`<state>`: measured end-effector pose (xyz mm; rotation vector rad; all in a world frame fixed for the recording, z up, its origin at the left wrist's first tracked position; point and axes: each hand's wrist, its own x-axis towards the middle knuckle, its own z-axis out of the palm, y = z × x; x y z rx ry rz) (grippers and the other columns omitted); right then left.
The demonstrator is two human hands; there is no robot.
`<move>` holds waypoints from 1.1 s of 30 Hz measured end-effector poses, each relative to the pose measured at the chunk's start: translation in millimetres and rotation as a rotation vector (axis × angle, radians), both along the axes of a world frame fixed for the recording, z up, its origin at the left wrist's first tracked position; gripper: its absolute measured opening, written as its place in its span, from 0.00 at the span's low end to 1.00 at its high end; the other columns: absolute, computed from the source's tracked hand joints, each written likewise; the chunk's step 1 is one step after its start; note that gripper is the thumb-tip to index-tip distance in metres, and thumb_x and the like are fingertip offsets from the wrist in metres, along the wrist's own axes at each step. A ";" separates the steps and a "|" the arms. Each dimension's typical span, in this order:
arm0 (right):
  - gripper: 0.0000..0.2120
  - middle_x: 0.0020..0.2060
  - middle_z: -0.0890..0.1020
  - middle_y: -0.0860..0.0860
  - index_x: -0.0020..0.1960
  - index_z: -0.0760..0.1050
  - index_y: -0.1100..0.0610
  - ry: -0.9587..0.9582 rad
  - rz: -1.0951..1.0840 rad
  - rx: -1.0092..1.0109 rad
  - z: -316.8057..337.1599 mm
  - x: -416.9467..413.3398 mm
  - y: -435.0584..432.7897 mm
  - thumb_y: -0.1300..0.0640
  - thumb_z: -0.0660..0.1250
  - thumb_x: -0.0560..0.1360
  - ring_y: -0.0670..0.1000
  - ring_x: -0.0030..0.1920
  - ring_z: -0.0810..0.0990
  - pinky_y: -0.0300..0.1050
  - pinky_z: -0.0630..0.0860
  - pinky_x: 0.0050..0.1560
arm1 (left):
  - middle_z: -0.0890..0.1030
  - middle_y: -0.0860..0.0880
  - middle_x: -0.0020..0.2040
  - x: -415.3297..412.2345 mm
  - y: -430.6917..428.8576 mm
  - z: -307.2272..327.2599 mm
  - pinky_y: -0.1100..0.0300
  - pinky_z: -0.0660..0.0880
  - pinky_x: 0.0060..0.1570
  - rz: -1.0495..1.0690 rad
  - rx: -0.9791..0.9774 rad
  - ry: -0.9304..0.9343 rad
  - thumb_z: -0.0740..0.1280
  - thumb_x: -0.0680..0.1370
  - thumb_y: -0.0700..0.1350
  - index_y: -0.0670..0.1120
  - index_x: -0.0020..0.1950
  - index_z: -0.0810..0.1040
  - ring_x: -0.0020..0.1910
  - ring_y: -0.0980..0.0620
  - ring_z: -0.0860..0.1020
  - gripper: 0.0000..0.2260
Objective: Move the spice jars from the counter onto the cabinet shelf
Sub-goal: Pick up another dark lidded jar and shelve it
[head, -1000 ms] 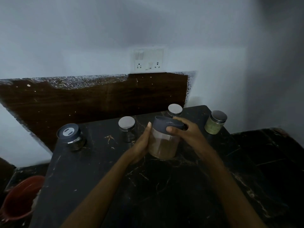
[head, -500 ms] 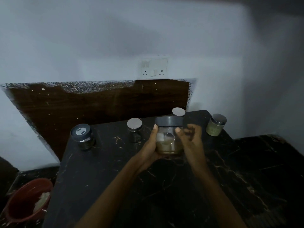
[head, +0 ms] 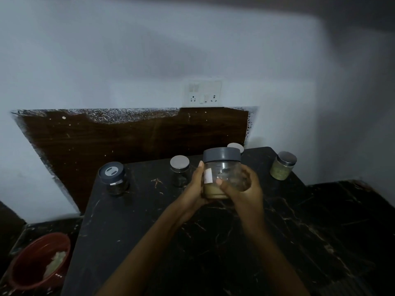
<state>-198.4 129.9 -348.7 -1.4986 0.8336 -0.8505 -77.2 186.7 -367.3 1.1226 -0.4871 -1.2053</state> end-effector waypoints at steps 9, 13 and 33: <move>0.25 0.55 0.79 0.51 0.57 0.71 0.47 -0.151 0.143 0.234 4.7 -4.8 5.4 0.49 0.71 0.61 0.53 0.52 0.81 0.54 0.79 0.52 | 0.84 0.44 0.51 -2.6 7.2 13.7 0.51 0.78 0.48 -0.016 -0.057 0.110 0.56 0.72 0.64 0.49 0.60 0.75 0.50 0.48 0.83 0.25; 0.30 0.58 0.77 0.52 0.65 0.71 0.52 -0.110 0.190 0.196 6.0 -9.4 4.8 0.46 0.67 0.64 0.51 0.54 0.79 0.46 0.78 0.49 | 0.80 0.41 0.59 -3.9 9.8 19.2 0.49 0.78 0.53 0.002 -0.097 0.089 0.59 0.70 0.63 0.49 0.67 0.71 0.57 0.45 0.80 0.29; 0.27 0.49 0.84 0.49 0.59 0.74 0.50 -0.123 0.270 0.187 14.0 -20.9 7.5 0.51 0.77 0.62 0.47 0.50 0.83 0.42 0.80 0.49 | 0.81 0.43 0.59 -6.8 17.2 36.2 0.48 0.77 0.54 0.032 -0.087 -0.099 0.63 0.71 0.64 0.49 0.68 0.70 0.58 0.46 0.79 0.30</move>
